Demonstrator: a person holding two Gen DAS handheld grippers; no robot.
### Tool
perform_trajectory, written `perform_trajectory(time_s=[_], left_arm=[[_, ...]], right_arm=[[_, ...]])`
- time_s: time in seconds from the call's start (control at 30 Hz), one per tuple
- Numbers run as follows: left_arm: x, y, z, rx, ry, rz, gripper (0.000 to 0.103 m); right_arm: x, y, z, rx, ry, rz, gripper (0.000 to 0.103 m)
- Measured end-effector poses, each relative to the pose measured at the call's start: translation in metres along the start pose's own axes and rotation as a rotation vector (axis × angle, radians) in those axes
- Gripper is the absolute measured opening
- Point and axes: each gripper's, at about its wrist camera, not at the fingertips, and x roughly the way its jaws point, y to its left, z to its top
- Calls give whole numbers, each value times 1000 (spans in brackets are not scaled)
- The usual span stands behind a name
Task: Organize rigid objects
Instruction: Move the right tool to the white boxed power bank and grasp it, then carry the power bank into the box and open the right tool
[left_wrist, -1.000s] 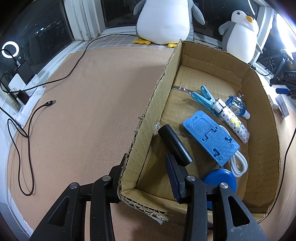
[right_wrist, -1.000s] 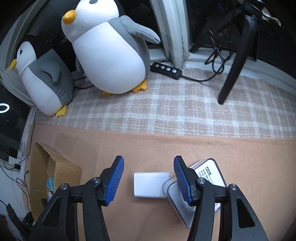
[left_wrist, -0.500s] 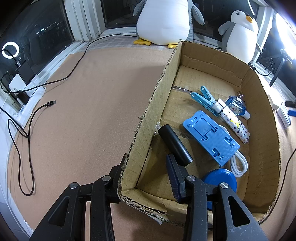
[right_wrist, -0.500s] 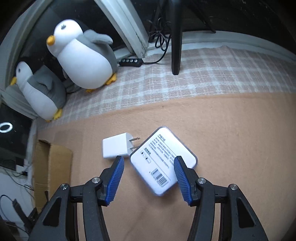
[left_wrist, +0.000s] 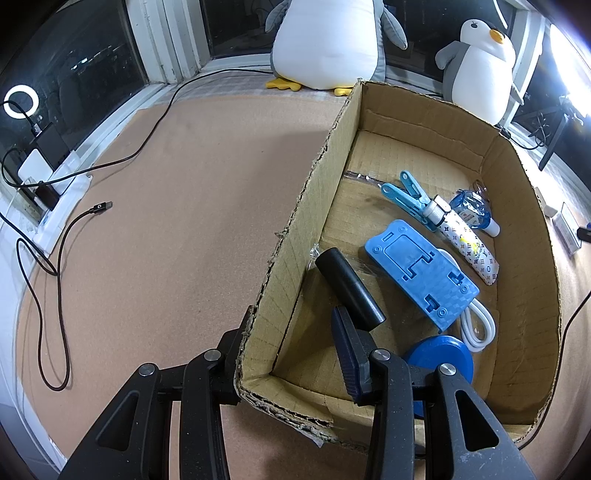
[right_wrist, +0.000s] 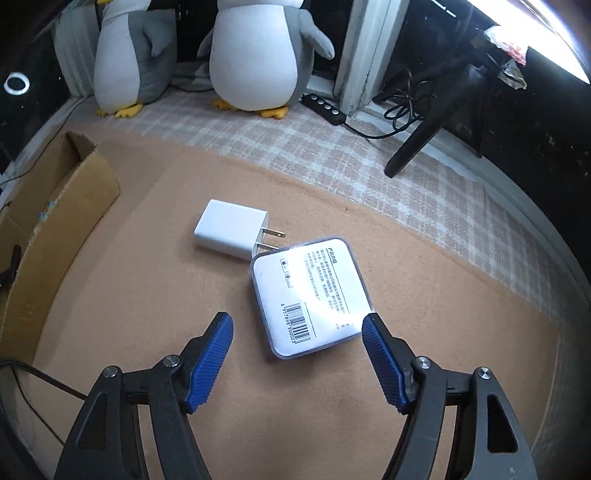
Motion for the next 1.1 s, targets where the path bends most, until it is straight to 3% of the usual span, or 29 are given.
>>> perform_trajectory(time_s=[0.17,0.57,1.1], left_arm=[[0,-1,0,1,1,3,43],[1,0,0,-1,3,4,43],[1,0,0,-2,3,2,43]], right_arm=[[10,-6,7,-28,16,-20,69],[41,-13,23,-59,104,35,73],[39,-21,17,34,96,69,71]])
